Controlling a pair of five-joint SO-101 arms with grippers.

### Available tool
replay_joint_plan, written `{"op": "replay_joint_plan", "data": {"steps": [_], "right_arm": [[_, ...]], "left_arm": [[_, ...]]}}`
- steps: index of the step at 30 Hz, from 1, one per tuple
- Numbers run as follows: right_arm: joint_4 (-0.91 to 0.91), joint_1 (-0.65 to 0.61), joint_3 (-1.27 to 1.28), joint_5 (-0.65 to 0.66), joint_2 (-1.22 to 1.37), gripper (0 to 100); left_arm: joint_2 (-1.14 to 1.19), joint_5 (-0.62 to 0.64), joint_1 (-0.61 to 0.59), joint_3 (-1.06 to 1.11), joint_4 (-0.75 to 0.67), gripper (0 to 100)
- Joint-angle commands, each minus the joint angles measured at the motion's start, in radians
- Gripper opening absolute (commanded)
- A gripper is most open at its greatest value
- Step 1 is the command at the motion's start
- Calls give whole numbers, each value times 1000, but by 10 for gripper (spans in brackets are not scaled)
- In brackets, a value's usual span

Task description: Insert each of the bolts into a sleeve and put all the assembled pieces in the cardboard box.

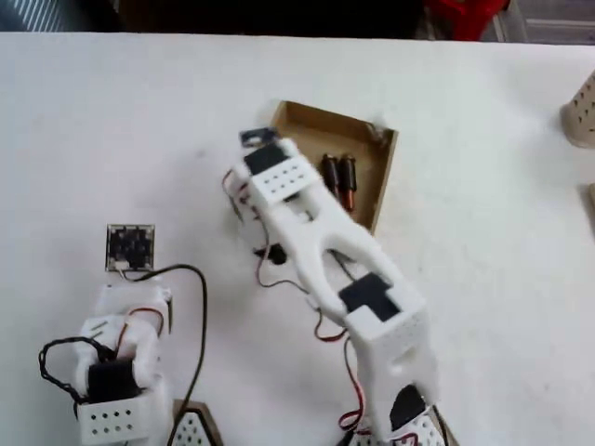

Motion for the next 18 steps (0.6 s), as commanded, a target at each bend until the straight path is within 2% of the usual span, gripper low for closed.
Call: {"op": "replay_joint_plan", "data": {"steps": [1,10,18], "right_arm": [[4,110,74,41,-168,17],[-133,364,517,190,-541,21],[-306,759,822,376,-634,19]], "left_arm": [[-4,-9,-7,-2,2,24],[-5,-9,-7,-2,2,24],[-8,-5,-5,-2,0,24]]}}
